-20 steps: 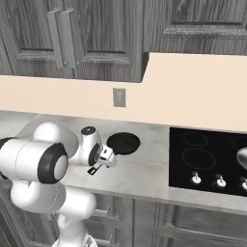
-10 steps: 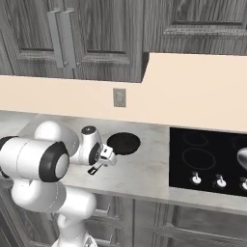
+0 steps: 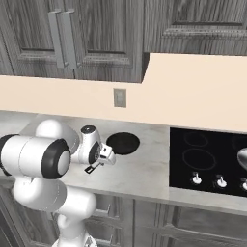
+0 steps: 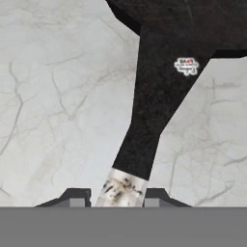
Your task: Place both pans onto different burners. Then place the squash and the steak on different pans.
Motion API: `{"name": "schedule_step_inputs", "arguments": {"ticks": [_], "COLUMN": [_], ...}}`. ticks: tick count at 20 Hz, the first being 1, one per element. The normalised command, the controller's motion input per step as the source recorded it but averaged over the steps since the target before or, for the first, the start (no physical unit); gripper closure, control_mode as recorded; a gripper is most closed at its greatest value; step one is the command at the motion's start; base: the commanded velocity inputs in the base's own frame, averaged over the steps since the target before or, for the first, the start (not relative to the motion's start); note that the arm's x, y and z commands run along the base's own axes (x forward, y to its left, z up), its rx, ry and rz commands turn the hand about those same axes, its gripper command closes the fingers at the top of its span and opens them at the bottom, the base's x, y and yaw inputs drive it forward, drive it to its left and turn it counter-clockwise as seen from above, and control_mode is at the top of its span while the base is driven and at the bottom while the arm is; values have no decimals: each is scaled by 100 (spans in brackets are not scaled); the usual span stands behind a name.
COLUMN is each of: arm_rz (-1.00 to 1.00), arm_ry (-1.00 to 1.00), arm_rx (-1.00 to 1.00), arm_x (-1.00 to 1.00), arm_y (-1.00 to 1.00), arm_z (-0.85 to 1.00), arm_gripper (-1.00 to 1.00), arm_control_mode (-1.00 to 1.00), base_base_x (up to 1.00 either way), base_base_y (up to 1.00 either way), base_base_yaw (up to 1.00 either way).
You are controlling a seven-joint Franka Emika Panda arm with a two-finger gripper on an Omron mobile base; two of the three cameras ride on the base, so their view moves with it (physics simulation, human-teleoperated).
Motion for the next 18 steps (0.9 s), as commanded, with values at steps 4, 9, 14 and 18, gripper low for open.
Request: {"name": "schedule_step_inputs", "arguments": {"ticks": [4, 9, 14, 18], "arm_rz": [0, 0, 0, 0], "arm_ry": [0, -3, -1, -1], "arm_rx": [0, 0, 0, 0], "arm_x": [0, -12, -26, -40], "arm_y": [0, -2, 0, 0], "arm_z": [-8, 14, 40, 38], "arm_gripper": [100, 100, 100, 100], "arm_control_mode": [-100, -100, -100, -100], "base_base_x": [0, 0, 0, 0], "base_base_y": [0, 0, 0, 0], "base_base_yaw": [0, 0, 0, 0]}}
